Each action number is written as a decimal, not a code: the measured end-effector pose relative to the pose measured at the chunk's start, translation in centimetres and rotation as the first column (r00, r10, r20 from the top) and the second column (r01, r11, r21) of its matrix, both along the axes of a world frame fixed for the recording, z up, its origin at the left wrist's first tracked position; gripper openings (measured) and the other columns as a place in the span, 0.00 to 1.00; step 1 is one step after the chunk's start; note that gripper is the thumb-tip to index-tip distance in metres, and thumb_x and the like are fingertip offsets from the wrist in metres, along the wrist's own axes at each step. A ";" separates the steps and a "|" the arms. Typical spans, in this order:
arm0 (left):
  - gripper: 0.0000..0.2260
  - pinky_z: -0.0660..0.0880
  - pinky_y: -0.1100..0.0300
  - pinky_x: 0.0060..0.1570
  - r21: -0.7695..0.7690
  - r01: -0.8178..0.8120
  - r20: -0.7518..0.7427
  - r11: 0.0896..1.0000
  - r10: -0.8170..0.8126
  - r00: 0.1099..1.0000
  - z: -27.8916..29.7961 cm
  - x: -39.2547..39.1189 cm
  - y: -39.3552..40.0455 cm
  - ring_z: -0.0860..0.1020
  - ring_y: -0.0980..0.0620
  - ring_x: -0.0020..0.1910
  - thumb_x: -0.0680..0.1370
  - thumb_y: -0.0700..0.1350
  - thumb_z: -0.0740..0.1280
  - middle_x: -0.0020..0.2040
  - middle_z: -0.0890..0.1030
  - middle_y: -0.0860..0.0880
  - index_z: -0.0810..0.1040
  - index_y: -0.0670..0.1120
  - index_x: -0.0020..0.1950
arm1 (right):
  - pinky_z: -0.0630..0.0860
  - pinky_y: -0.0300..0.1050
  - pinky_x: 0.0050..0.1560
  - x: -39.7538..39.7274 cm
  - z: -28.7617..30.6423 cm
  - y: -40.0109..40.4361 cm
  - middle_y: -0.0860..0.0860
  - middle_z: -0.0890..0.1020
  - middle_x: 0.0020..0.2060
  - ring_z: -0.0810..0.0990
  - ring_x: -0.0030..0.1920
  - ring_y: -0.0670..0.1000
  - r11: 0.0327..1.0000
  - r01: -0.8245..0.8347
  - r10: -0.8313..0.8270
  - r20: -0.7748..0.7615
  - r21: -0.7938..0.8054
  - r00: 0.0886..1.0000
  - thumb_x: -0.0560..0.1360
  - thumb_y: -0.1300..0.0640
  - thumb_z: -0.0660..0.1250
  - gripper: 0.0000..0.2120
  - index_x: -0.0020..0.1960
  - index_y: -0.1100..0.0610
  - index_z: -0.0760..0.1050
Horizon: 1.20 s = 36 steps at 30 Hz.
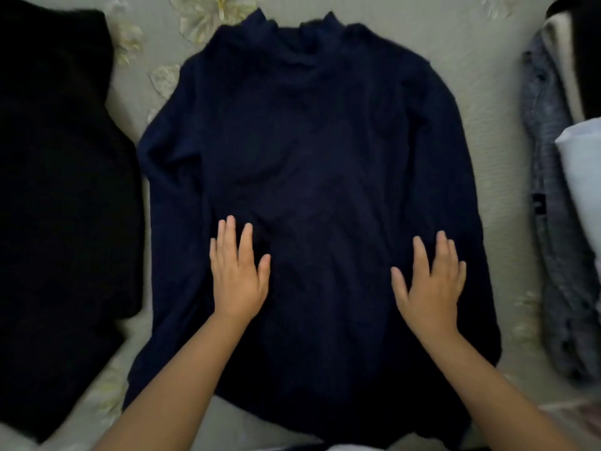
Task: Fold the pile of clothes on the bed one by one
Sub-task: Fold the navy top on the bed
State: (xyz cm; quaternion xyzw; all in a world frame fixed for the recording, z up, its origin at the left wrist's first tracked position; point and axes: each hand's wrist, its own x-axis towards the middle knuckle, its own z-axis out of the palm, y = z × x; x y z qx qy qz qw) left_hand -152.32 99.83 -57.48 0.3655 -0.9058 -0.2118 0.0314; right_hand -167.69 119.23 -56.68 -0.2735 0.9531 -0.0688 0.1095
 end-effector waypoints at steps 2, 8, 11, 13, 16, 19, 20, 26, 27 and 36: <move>0.23 0.57 0.36 0.61 0.060 -0.042 0.011 0.997 0.042 0.999 0.4 2.0 1.8 0.62 0.28 0.65 0.76 0.44 0.54 0.64 0.64 0.25 0.63 0.30 0.66 | 0.59 0.72 0.60 2.2 0.5 0.6 0.71 0.68 0.64 0.66 0.64 0.71 0.999 0.048 -0.049 0.073 0.014 0.996 0.70 0.54 0.64 0.27 0.63 0.70 0.69; 0.22 0.61 0.38 0.60 0.105 -0.123 0.053 0.987 0.118 0.992 1.6 7.0 4.2 0.63 0.29 0.64 0.77 0.40 0.57 0.64 0.64 0.25 0.59 0.33 0.68 | 0.62 0.69 0.61 7.8 1.4 2.3 0.69 0.68 0.65 0.67 0.65 0.69 0.997 0.033 -0.045 0.177 0.070 0.983 0.74 0.48 0.55 0.29 0.63 0.71 0.69; 0.20 0.65 0.42 0.62 0.108 -0.374 0.206 0.921 0.347 0.915 2.0 8.8 3.9 0.67 0.32 0.63 0.77 0.36 0.61 0.65 0.68 0.31 0.64 0.32 0.68 | 0.62 0.69 0.61 9.6 1.5 3.6 0.69 0.68 0.65 0.67 0.65 0.69 0.998 0.024 -0.033 0.166 0.059 0.985 0.74 0.49 0.52 0.29 0.63 0.70 0.69; 0.17 0.67 0.43 0.55 0.052 -0.391 0.311 0.919 0.358 0.880 2.3 9.7 3.4 0.70 0.34 0.57 0.77 0.39 0.63 0.59 0.72 0.32 0.69 0.33 0.64 | 0.64 0.70 0.58 10.8 1.7 4.7 0.69 0.70 0.63 0.70 0.62 0.70 0.998 0.026 -0.032 0.125 0.050 0.992 0.73 0.51 0.51 0.28 0.62 0.71 0.70; 0.12 0.68 0.48 0.43 0.021 -0.340 0.370 0.940 0.309 0.876 2.6 10.4 2.6 0.72 0.37 0.49 0.77 0.44 0.63 0.51 0.75 0.35 0.77 0.34 0.50 | 0.67 0.71 0.54 12.9 1.3 6.5 0.70 0.75 0.58 0.75 0.57 0.70 0.998 -0.034 0.034 0.004 0.052 0.999 0.72 0.52 0.53 0.26 0.57 0.72 0.73; 0.12 0.66 0.50 0.41 0.016 -0.228 0.335 0.974 0.210 0.919 2.6 10.7 2.8 0.71 0.39 0.48 0.77 0.43 0.63 0.48 0.74 0.36 0.78 0.34 0.44 | 0.71 0.60 0.53 13.8 0.9 8.1 0.66 0.80 0.48 0.80 0.48 0.65 0.991 -0.085 0.095 -0.096 0.101 0.991 0.71 0.52 0.57 0.20 0.47 0.69 0.77; 0.12 0.66 0.49 0.41 0.015 -0.197 0.323 0.980 0.182 0.929 2.7 10.9 3.0 0.72 0.38 0.48 0.78 0.42 0.63 0.48 0.75 0.36 0.77 0.33 0.44 | 0.69 0.56 0.50 13.8 0.7 8.3 0.64 0.80 0.42 0.81 0.42 0.63 0.991 -0.084 0.098 -0.140 0.102 0.985 0.71 0.55 0.60 0.16 0.43 0.68 0.77; 0.09 0.64 0.51 0.37 0.048 -0.154 0.408 0.987 0.122 0.905 4.9 16.0 4.1 0.75 0.37 0.44 0.78 0.40 0.60 0.47 0.75 0.36 0.74 0.34 0.44 | 0.66 0.52 0.42 11.9 2.1 9.1 0.57 0.74 0.26 0.75 0.26 0.58 0.956 -0.269 0.289 -0.214 0.120 0.933 0.60 0.72 0.61 0.14 0.43 0.67 0.80; 0.09 0.63 0.52 0.36 0.065 -0.143 0.443 0.988 0.100 0.891 5.3 16.9 4.4 0.75 0.38 0.44 0.78 0.40 0.60 0.48 0.74 0.37 0.74 0.35 0.44 | 0.69 0.53 0.40 11.6 2.6 9.4 0.58 0.74 0.26 0.75 0.26 0.58 0.944 -0.288 0.315 -0.186 0.159 0.931 0.57 0.75 0.64 0.18 0.45 0.67 0.80; 0.14 0.62 0.58 0.34 0.409 -0.254 0.329 0.877 0.117 0.937 6.7 18.7 7.6 0.73 0.47 0.39 0.79 0.46 0.60 0.34 0.72 0.49 0.70 0.44 0.34 | 0.69 0.62 0.52 10.0 6.3 13.6 0.66 0.77 0.36 0.77 0.37 0.64 0.977 -0.117 0.148 -0.172 0.177 0.974 0.66 0.66 0.71 0.15 0.52 0.68 0.79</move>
